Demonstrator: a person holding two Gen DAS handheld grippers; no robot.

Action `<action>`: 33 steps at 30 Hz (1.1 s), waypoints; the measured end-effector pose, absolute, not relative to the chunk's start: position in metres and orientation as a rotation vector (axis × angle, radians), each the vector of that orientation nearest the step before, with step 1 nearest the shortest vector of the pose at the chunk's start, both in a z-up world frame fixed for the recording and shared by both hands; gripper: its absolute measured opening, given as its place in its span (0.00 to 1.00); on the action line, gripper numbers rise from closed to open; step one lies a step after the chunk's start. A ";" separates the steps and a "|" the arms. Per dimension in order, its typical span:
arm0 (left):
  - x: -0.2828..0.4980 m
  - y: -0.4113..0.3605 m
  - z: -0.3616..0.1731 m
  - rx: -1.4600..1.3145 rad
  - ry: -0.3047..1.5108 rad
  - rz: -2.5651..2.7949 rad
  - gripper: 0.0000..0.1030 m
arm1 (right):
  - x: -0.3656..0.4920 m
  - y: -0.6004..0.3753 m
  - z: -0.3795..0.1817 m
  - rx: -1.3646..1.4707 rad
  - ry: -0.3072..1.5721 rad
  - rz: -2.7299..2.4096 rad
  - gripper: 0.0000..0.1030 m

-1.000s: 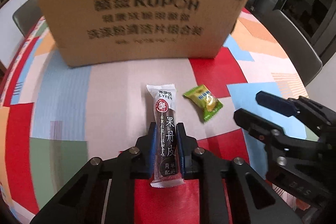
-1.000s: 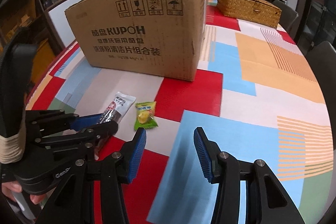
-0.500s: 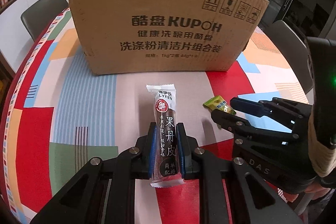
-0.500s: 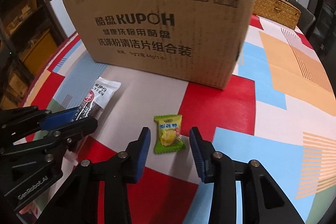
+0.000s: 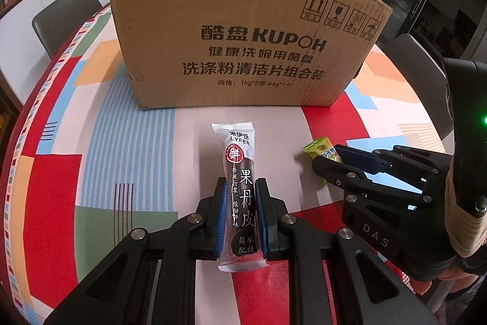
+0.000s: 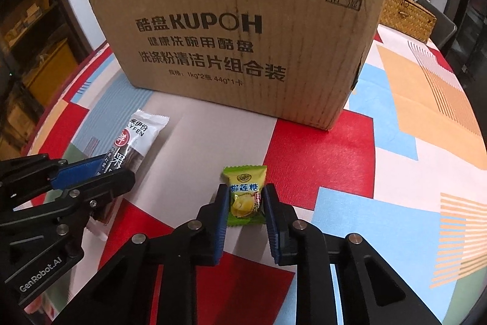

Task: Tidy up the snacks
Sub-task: 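Lift both held snacks and carry them over the box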

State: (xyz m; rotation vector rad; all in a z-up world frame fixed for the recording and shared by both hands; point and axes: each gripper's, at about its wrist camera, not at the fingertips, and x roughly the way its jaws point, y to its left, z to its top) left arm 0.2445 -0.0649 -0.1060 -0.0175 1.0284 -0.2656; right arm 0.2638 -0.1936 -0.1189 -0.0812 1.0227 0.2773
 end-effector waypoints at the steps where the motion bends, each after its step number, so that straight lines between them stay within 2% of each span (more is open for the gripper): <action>1: 0.243 -0.065 -0.104 -0.017 1.022 -0.266 0.16 | 0.263 -0.193 -0.117 -0.082 1.018 0.277 0.23; 3: 0.240 -0.065 -0.099 -0.014 1.010 -0.266 0.09 | 0.262 -0.193 -0.112 -0.080 1.011 0.276 0.23; 10: 0.234 -0.062 -0.090 -0.021 0.985 -0.286 0.09 | 0.247 -0.202 -0.093 -0.057 0.970 0.273 0.23; 11: 0.234 -0.060 -0.090 -0.028 0.989 -0.285 0.10 | 0.246 -0.203 -0.092 -0.057 0.968 0.271 0.23; 13: 0.236 -0.061 -0.094 -0.009 1.003 -0.287 0.27 | 0.245 -0.204 -0.092 -0.054 0.969 0.267 0.23; 14: 0.237 -0.062 -0.097 0.003 1.010 -0.291 0.31 | 0.244 -0.204 -0.092 -0.053 0.970 0.267 0.23; 17: 0.244 -0.064 -0.110 0.028 1.046 -0.295 0.34 | 0.241 -0.203 -0.096 -0.048 0.974 0.264 0.23; 23: 0.253 -0.073 -0.134 0.109 1.088 -0.281 0.33 | 0.238 -0.201 -0.103 -0.051 0.988 0.257 0.23; 24: 0.254 -0.075 -0.134 0.118 1.089 -0.277 0.32 | 0.238 -0.201 -0.104 -0.053 0.989 0.256 0.23; 26: 0.254 -0.075 -0.134 0.110 1.086 -0.279 0.20 | 0.238 -0.201 -0.105 -0.050 0.991 0.258 0.23; 33: 0.248 -0.069 -0.120 0.070 1.053 -0.285 0.17 | 0.239 -0.202 -0.104 -0.044 0.989 0.258 0.23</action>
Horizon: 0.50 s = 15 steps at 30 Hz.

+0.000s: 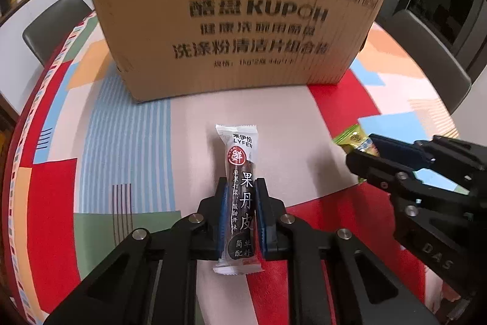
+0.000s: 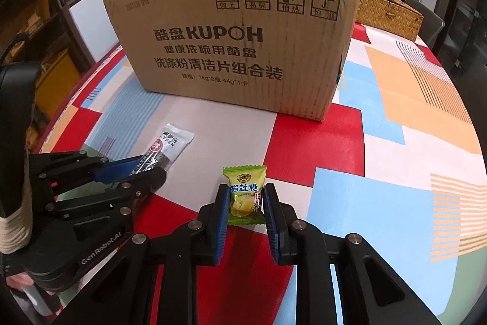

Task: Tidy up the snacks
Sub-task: 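Lift both held snacks and carry them over the box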

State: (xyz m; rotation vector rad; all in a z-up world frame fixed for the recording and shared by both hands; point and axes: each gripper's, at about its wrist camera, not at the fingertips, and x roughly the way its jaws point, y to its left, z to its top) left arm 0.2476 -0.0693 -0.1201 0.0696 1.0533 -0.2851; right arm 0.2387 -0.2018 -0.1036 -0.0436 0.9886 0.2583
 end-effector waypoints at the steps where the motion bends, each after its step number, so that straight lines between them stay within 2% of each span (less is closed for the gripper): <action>1: 0.247 -0.071 -0.116 0.065 1.044 -0.284 0.17 | 0.238 -0.201 -0.103 -0.044 0.985 0.259 0.23; 15: 0.225 -0.059 -0.053 0.025 0.891 -0.296 0.17 | 0.220 -0.204 -0.054 -0.022 0.858 0.266 0.23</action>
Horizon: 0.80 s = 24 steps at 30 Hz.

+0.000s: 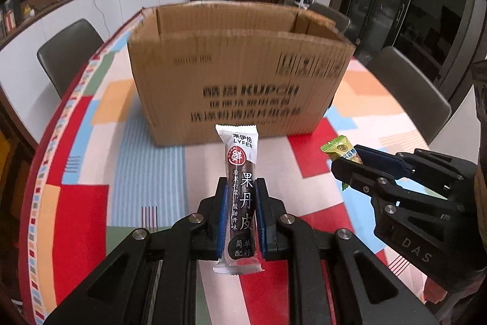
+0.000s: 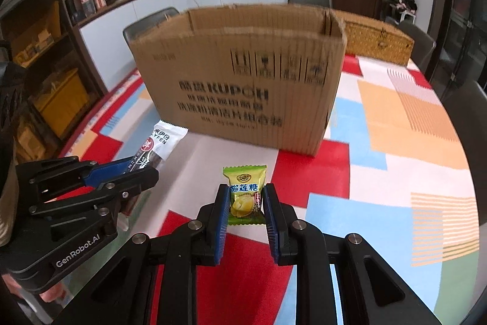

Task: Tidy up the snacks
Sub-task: 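Lift both held snacks and carry them over the box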

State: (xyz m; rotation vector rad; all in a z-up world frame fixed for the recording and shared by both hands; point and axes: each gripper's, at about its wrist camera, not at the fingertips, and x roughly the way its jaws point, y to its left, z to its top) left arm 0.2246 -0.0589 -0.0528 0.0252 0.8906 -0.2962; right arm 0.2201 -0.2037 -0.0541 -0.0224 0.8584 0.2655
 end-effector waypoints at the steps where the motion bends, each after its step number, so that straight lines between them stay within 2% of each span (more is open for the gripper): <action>1: 0.224 -0.058 -0.047 0.022 0.876 -0.298 0.17 | 0.218 -0.204 -0.048 -0.022 0.842 0.265 0.23; 24: 0.263 -0.051 0.058 -0.024 0.704 -0.323 0.17 | 0.238 -0.197 0.055 -0.031 0.603 0.257 0.23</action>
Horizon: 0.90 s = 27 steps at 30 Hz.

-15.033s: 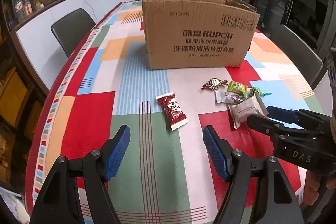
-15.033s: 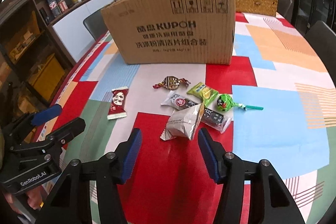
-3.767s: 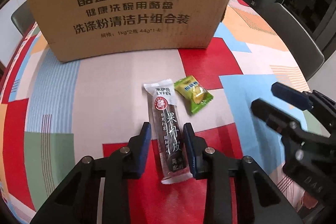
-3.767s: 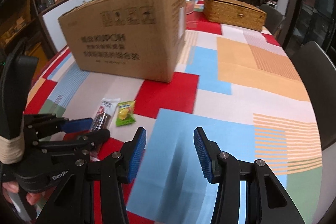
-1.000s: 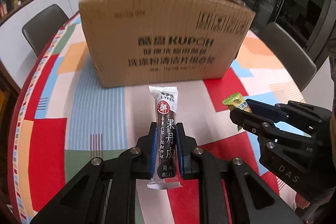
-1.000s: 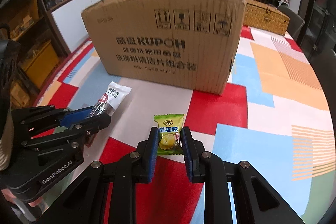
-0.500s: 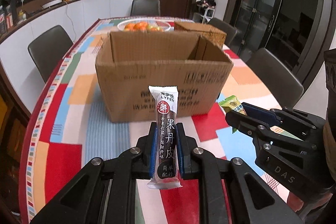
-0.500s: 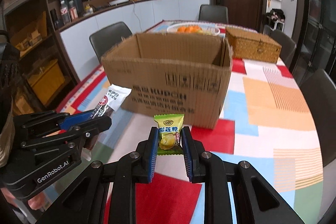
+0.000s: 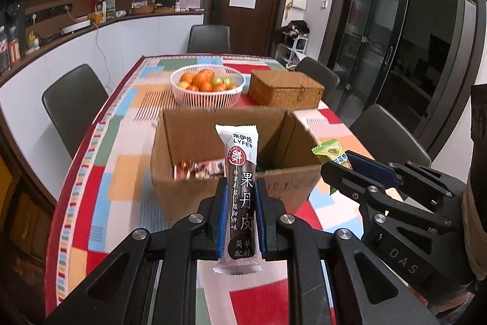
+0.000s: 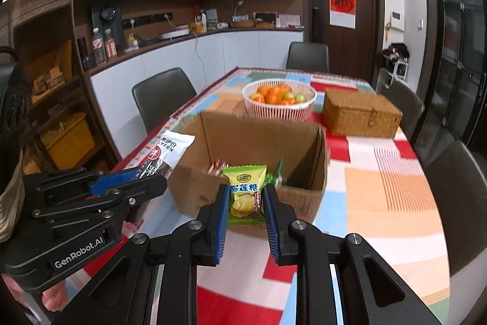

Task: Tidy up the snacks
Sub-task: 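Lift both held snacks and carry them over the box, then open the left tool into the box while the right tool releases the candy inside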

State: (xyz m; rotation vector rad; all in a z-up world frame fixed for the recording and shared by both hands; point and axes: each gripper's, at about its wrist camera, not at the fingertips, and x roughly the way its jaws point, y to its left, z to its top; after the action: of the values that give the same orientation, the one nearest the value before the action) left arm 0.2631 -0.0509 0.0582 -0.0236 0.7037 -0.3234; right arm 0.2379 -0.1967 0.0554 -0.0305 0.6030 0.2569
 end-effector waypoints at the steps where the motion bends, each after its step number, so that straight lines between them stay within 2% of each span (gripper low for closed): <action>1: 0.267 -0.051 0.062 -0.022 0.702 -0.323 0.17 | 0.240 -0.196 0.059 -0.031 0.596 0.256 0.23; 12: 0.319 -0.057 0.084 -0.006 0.734 -0.318 0.17 | 0.286 -0.202 0.084 -0.003 0.620 0.248 0.23; 27: 0.380 -0.061 0.046 0.033 0.832 -0.264 0.17 | 0.346 -0.202 0.058 0.007 0.727 0.220 0.23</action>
State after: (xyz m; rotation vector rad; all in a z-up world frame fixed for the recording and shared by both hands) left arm 0.3795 -0.0606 0.0461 0.0326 0.8316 -0.2636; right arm 0.3462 -0.2017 0.0575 0.0072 0.7271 0.2198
